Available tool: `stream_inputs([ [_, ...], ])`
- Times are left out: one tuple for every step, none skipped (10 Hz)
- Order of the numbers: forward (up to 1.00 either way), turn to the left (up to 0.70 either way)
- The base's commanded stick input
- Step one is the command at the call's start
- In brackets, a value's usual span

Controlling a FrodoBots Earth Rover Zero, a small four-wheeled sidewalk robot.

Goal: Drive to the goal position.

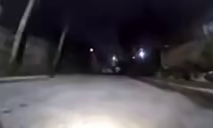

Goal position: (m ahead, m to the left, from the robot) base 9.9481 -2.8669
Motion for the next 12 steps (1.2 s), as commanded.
stream_inputs([
  [0.70, 0.00],
  [0.70, 0.00],
  [0.70, 0.00],
  [0.70, 0.00],
  [0.70, 0.00],
  [0.70, 0.00],
  [0.70, 0.00],
  [0.70, 0.00],
  [0.70, 0.00],
  [0.70, 0.00],
  [0.70, 0.00],
  [0.70, 0.00],
])
